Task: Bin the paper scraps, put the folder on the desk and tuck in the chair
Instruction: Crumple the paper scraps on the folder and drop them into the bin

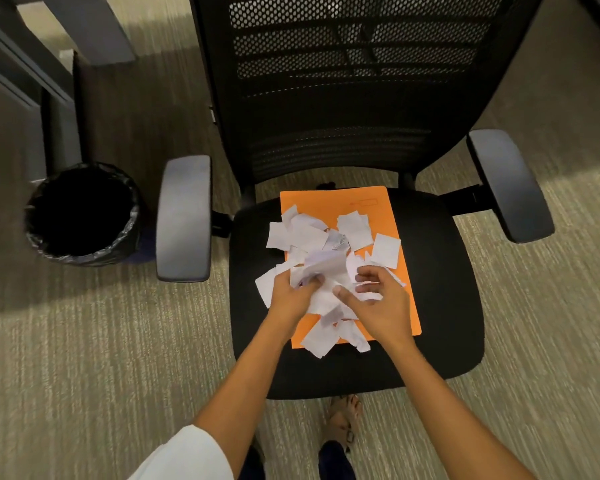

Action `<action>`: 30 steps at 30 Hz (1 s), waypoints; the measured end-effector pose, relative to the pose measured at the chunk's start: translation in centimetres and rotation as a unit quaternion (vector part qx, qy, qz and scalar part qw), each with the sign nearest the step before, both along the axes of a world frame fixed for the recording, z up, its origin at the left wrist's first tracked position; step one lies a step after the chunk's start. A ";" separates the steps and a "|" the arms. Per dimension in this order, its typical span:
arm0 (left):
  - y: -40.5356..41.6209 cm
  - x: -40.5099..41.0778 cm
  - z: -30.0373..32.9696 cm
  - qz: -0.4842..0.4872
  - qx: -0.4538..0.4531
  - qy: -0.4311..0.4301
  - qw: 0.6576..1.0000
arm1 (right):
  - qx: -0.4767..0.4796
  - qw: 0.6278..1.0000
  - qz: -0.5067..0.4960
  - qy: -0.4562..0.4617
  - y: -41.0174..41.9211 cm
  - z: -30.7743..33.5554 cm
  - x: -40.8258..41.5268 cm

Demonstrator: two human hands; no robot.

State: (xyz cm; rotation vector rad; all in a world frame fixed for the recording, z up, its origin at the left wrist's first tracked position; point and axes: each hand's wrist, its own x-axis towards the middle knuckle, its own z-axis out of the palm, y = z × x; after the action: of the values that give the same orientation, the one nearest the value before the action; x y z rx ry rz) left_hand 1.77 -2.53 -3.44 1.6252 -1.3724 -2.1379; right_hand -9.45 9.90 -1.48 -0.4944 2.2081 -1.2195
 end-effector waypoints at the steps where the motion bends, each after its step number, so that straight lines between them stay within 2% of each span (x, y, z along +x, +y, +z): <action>1: -0.2 0.4 -0.2 0.012 0.000 -0.004 1.000 | 0.014 1.000 -0.005 0.012 0.8 -0.1 0.0; 3: -0.8 1.3 -0.9 0.046 -0.001 -0.012 0.999 | 0.067 0.997 0.006 0.042 2.8 -1.0 0.4; 8: -2.5 3.0 -0.8 0.119 -0.008 0.000 0.993 | 0.198 0.957 0.179 0.117 6.4 -4.7 2.4; 11: -3.1 3.9 -0.7 0.146 0.003 0.003 0.989 | 0.227 0.944 0.188 0.151 6.3 -5.9 2.8; 14: -3.5 4.8 -0.6 0.157 0.006 -0.005 0.988 | 0.237 0.939 0.207 0.137 5.8 -6.1 2.8; 18: -3.7 5.6 -0.8 0.170 0.017 -0.013 0.985 | 0.197 0.965 0.153 0.084 6.4 -5.7 2.0; 24: -3.3 5.7 -0.9 0.174 0.024 -0.023 0.984 | 0.136 0.990 -0.002 0.045 7.3 -2.9 0.4; 27: -3.0 5.9 -0.8 0.180 0.030 -0.026 0.983 | 0.125 0.992 -0.001 0.004 7.1 -2.2 0.8; 30: -2.7 6.2 -1.0 0.170 0.034 -0.025 0.985 | 0.157 0.987 0.035 0.011 6.1 -2.8 2.6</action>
State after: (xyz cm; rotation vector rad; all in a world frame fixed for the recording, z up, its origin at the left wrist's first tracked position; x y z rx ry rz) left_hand 7.98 -5.19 -4.42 1.7965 -0.9560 -1.9731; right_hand -6.87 16.03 -4.32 -0.4518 2.3254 -0.8111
